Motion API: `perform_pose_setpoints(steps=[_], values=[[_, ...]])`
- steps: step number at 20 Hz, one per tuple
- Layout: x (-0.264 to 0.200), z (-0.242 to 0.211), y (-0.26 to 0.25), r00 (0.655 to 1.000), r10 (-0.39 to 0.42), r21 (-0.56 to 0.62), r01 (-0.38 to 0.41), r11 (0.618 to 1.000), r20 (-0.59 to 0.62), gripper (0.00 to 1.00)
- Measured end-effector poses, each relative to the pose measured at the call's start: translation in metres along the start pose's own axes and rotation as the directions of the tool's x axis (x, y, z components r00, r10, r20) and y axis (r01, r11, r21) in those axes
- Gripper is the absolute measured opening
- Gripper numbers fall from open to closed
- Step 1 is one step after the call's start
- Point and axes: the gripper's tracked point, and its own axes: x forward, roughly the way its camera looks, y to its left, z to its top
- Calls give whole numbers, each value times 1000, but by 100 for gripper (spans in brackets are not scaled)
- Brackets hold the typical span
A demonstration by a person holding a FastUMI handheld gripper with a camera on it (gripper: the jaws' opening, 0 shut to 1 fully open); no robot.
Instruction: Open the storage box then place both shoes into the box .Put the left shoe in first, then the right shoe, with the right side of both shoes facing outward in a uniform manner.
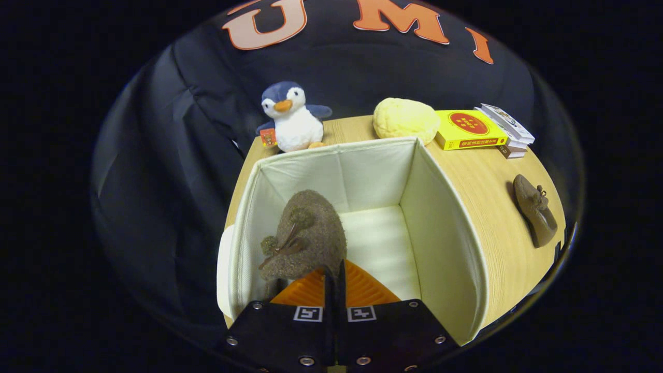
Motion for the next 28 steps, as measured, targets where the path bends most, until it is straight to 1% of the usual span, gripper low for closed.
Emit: perform_pose_setpoints(steps=[2, 3, 4, 5, 7, 8, 9, 10, 11, 14, 16, 17, 21, 23, 26, 28], values=[[1, -4, 8, 999, 35, 9, -35, 999, -23, 9], [-3, -3, 10, 998, 58, 19, -58, 998, -20, 18], [-6, 0, 9, 998, 63, 14, -63, 998, -9, 21], [-11, 4, 4, 998, 65, 11, -65, 998, 4, 39], [-23, 14, -5, 996, 78, 13, -79, 997, 32, 66], [-30, 19, -14, 995, 83, 19, -84, 996, 51, 72], [-38, 26, -24, 994, 85, 23, -87, 996, 71, 85], [-45, 34, -34, 992, 87, 28, -90, 996, 95, 90], [-53, 42, -47, 989, 92, 35, -96, 995, 118, 98], [-81, 68, -89, 976, 110, 69, -125, 990, 187, 99], [-94, 84, -137, 970, 61, 61, -78, 995, 236, 99], [-96, 87, -163, 970, 30, 52, -44, 998, 241, 99], [-99, 82, -266, 973, -62, 58, 50, 997, 224, 99], [-97, 76, -310, 976, -78, 52, 69, 996, 205, 99], [-94, 72, -379, 974, -122, -9, 126, 992, 193, 99], [-86, 66, -418, 974, -142, -33, 150, 988, 176, 99]])
